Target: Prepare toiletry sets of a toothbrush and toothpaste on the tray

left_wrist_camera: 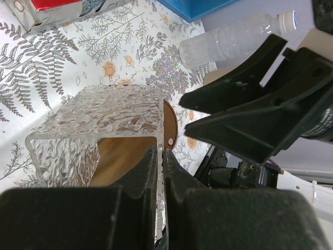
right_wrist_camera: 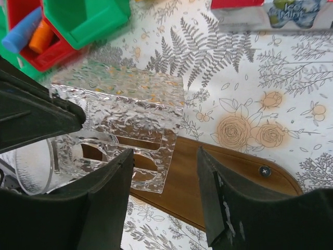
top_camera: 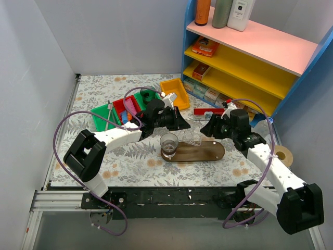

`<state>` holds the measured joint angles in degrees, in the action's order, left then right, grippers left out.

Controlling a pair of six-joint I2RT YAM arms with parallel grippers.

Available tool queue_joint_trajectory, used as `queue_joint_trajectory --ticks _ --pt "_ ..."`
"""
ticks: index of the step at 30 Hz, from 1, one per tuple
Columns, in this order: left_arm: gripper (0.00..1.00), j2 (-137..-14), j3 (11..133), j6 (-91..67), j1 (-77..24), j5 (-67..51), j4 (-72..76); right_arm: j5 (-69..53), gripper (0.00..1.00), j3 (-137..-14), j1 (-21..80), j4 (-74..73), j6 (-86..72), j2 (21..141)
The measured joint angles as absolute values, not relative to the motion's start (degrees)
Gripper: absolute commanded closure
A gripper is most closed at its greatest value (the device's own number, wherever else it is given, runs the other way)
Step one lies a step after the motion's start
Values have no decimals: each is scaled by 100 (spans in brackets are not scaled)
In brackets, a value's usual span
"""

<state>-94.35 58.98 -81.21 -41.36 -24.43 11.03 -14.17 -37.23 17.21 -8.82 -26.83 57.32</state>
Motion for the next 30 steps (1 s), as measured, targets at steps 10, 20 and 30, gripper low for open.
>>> queue_joint_trajectory --ticks 10,20,30 --pt "100 -9435 5887 -8123 -4136 -2467 1120 -812 45 -3728 2104 -648 -3061 6289" --pt "100 -9435 5885 -8123 -4136 -2491 1120 -718 54 -3728 2285 -333 -3240 6598" --pt "100 -9437 5885 -8117 -4136 -2493 1120 -635 82 -3739 2366 -272 -3310 6755"
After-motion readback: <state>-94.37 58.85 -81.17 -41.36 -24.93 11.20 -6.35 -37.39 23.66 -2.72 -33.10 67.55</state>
